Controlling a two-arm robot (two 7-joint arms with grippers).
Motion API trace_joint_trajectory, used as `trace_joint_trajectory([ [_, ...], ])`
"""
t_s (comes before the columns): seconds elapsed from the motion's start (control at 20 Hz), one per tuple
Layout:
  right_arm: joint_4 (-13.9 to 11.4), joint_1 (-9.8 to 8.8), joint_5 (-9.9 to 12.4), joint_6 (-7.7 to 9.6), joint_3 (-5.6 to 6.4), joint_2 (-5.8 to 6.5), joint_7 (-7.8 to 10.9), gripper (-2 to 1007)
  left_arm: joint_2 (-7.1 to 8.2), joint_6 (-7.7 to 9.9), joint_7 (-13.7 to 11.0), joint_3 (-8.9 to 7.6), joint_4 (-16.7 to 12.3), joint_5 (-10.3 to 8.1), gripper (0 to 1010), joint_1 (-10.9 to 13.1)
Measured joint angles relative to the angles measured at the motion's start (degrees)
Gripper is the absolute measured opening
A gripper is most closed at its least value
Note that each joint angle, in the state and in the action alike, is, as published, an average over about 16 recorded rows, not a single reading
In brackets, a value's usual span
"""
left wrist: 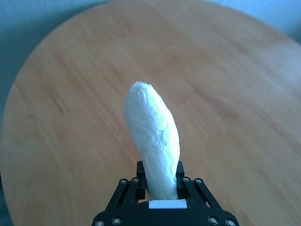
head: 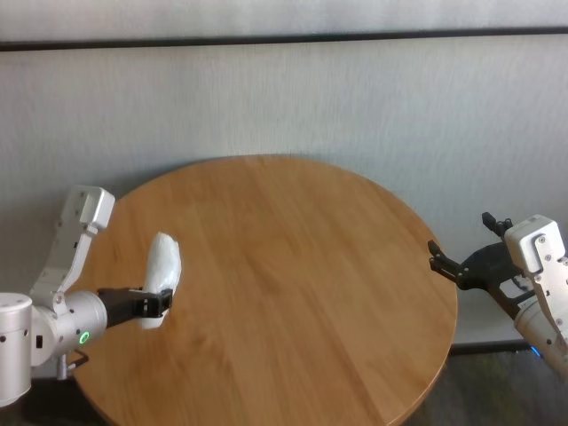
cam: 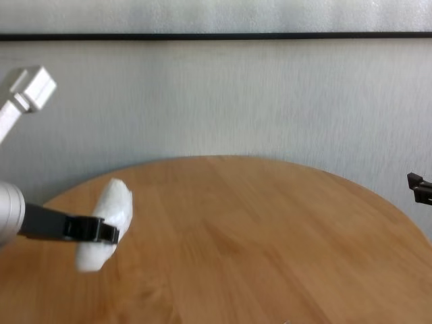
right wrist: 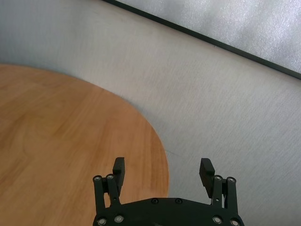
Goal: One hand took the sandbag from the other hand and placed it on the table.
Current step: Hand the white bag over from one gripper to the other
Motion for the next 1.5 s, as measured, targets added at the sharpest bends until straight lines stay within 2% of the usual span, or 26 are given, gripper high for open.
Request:
trace_joint_trajectory([
  [0.4,0.0,0.0,0.0,0.0,0.0,0.0,0.0,1001,0.34,-6.47,-2.7,-0.55,-0.5,-1.19,360,0.9],
  [0.7,0.0,0.0,0.0,0.0,0.0,0.0,0.0,1001,1.0,-10.03,-4.2,-0.34,-0.6,-2.15,360,1.2],
  [1.5,0.0,0.0,0.0,0.0,0.0,0.0,0.0,1001,2.82,-15.36,-8.7,1.15,-1.9,-5.41,360,1.4],
])
